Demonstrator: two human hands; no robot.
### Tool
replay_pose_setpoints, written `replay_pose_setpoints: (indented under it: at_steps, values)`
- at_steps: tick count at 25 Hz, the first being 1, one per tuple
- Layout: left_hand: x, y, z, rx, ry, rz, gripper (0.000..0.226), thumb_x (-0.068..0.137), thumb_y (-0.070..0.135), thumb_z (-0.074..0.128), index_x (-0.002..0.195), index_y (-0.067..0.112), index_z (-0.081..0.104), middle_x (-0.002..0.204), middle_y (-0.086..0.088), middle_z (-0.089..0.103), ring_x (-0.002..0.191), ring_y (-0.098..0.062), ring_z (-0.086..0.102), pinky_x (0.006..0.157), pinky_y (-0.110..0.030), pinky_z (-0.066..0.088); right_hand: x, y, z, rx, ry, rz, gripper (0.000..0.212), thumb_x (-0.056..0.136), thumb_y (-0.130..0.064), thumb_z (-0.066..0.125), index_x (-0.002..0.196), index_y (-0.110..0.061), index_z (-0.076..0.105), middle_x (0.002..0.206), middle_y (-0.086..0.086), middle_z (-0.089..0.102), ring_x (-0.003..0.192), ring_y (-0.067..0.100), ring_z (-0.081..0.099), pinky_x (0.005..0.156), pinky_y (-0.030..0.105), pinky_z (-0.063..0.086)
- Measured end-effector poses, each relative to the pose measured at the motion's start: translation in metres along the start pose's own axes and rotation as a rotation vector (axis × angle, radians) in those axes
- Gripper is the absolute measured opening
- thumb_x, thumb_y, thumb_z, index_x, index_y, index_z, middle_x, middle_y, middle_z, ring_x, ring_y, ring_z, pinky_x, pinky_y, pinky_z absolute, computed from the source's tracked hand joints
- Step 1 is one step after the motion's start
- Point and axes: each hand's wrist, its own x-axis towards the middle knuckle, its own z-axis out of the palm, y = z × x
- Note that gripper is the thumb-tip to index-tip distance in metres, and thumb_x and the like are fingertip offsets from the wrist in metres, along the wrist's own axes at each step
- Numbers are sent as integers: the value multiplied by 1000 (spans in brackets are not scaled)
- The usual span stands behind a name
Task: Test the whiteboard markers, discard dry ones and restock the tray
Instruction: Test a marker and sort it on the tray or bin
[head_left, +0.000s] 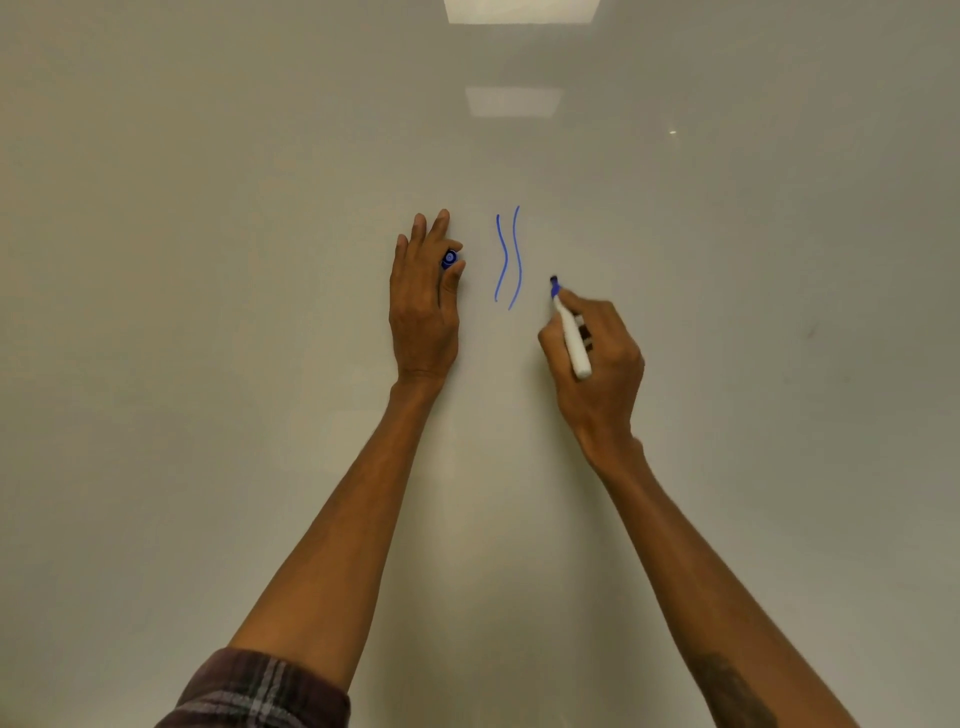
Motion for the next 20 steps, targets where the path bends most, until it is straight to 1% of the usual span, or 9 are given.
replay_pose_setpoints:
  at_steps: [3,5,7,9,10,13,16,18,20]
  values:
    - [-3,5,-4,-24,-16,-29,28,104,16,47,126,2,59,148,-4,50,146,-19,34,123,-36,22,-26,0,-5,151,-70,120,21,87,-10,66,107,-10,71,89,-1,67,70,13,61,61,32,50]
    - [-20,5,-8,-29,-21,-61,24,104,15,48,119,2,62,146,-7,50,144,-22,38,122,-34,24,-28,-3,-12,392,-109,323,19,90,-7,64,108,-9,71,94,3,70,77,17,65,69,36,55]
    - [-47,4,-15,-1,-37,-117,24,103,16,50,115,2,64,142,-14,51,140,-27,42,121,-30,26,-32,-5,-17,600,-136,509,18,93,-6,62,110,-6,68,100,12,70,77,20,65,71,33,56]
    - [-72,7,-25,-14,-38,-181,23,102,16,52,115,2,65,133,-15,54,133,-23,48,117,-35,35,-44,-5,-17,738,-171,664,19,93,-7,62,111,-3,67,104,20,68,79,23,66,75,33,56]
    - [-81,11,-30,-32,-18,-220,23,101,16,52,115,3,65,126,-12,56,127,-19,52,111,-37,42,-53,-5,-16,801,-189,741,20,93,-8,63,112,-2,67,105,21,69,82,25,66,78,34,56]
    - [-97,31,-45,-145,88,-411,22,100,17,56,115,6,67,110,-5,62,105,-9,60,94,-30,51,-85,-6,-12,946,-289,911,24,96,-10,58,117,-1,66,104,21,71,87,29,68,83,36,58]
    - [-111,42,-56,-370,207,-703,25,100,21,57,120,10,67,104,-5,68,96,-12,67,90,-24,53,-112,-12,-8,990,-398,949,22,98,-9,54,116,-4,65,102,22,72,89,31,70,84,36,60]
    - [-124,42,-60,-487,280,-887,27,99,23,58,120,10,68,99,-2,72,92,-17,70,88,-27,56,-123,-18,-6,1016,-410,957,19,97,-7,54,111,-4,67,99,20,73,90,31,72,83,35,60]
    - [-138,40,-64,-567,332,-997,28,98,22,59,120,8,69,98,-1,74,92,-21,71,86,-30,58,-131,-23,-2,1030,-406,969,18,96,-7,54,107,-5,68,97,18,74,89,30,72,83,35,60]
